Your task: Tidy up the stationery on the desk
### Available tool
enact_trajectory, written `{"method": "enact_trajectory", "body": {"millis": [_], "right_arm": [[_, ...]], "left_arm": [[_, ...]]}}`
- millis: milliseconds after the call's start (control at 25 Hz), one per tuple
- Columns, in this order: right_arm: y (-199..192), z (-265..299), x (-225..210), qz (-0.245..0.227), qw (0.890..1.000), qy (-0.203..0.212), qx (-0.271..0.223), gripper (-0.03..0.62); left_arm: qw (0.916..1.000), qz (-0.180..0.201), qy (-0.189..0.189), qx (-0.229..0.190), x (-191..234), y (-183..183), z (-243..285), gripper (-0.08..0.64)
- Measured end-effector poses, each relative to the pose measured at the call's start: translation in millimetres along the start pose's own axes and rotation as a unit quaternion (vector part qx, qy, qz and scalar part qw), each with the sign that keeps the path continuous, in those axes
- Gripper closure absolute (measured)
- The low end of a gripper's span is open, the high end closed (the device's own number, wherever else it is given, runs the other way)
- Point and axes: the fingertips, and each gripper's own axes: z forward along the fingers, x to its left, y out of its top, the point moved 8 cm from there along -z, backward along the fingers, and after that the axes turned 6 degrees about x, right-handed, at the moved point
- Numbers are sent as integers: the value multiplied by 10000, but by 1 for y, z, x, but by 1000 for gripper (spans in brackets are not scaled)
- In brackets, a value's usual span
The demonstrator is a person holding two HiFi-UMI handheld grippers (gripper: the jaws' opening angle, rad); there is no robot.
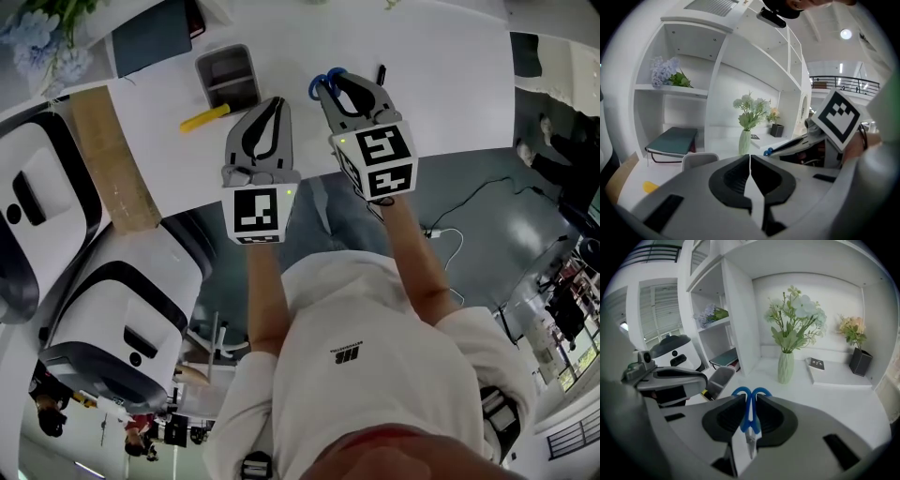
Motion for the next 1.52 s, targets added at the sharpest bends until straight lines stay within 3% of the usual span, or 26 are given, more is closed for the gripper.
{"method": "enact_trajectory", "body": {"millis": [920, 1520], "right_arm": [[79, -11, 72, -633, 9891, 906, -971, 535], [102, 23, 102, -774, 9824, 1157, -1249, 535]], "left_arm": [[9944, -346, 927, -359, 47, 2, -68, 560], [9922, -466, 1081, -403, 74, 1, -79, 560]]}}
